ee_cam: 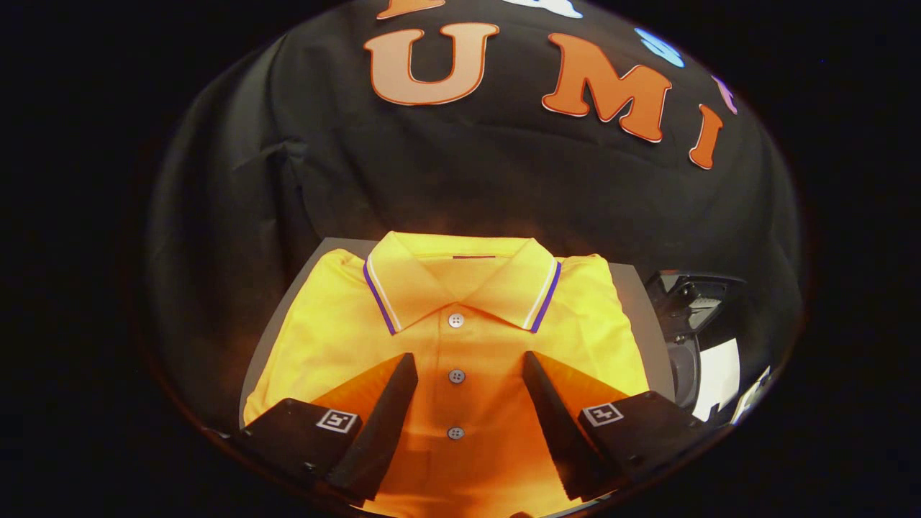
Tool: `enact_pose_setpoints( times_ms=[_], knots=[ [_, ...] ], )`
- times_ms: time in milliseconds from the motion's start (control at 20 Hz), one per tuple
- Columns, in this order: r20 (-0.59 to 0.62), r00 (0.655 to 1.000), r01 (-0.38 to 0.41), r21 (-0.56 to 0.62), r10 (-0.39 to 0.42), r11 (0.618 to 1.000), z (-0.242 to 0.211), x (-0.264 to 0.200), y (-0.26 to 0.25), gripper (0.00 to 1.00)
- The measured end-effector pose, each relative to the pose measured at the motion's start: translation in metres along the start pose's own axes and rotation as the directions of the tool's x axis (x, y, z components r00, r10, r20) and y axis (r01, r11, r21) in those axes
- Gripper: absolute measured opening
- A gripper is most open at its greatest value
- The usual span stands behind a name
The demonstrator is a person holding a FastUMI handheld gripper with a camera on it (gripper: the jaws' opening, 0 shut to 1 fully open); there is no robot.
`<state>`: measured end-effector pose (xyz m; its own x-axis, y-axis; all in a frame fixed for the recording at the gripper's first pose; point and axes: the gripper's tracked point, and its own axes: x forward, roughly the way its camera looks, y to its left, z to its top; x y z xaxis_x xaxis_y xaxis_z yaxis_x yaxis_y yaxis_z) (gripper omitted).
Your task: Put the clothes into the washing machine and then close the washing machine lid.
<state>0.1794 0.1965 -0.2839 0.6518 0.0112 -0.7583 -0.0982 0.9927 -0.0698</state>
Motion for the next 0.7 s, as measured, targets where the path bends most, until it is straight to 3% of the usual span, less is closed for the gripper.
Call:
enact_pose_setpoints(
  times_ms=[150, 500, 600, 700],
  knots=[
    [-0.002, 1.0, -0.015, 0.009, 0.015, 1.0, 0.002, 0.0, 0.005, 0.92],
    [-0.05, 0.998, -0.026, 0.018, 0.027, 0.999, 0.002, 0.003, 0.012, 0.49],
    [-0.055, 0.998, -0.029, 0.028, 0.031, 0.999, 0.002, 0.004, 0.012, 0.49],
    [-0.043, 0.999, -0.022, 0.05, 0.024, 0.998, 0.006, 0.005, 0.01, 0.24]
  ],
)
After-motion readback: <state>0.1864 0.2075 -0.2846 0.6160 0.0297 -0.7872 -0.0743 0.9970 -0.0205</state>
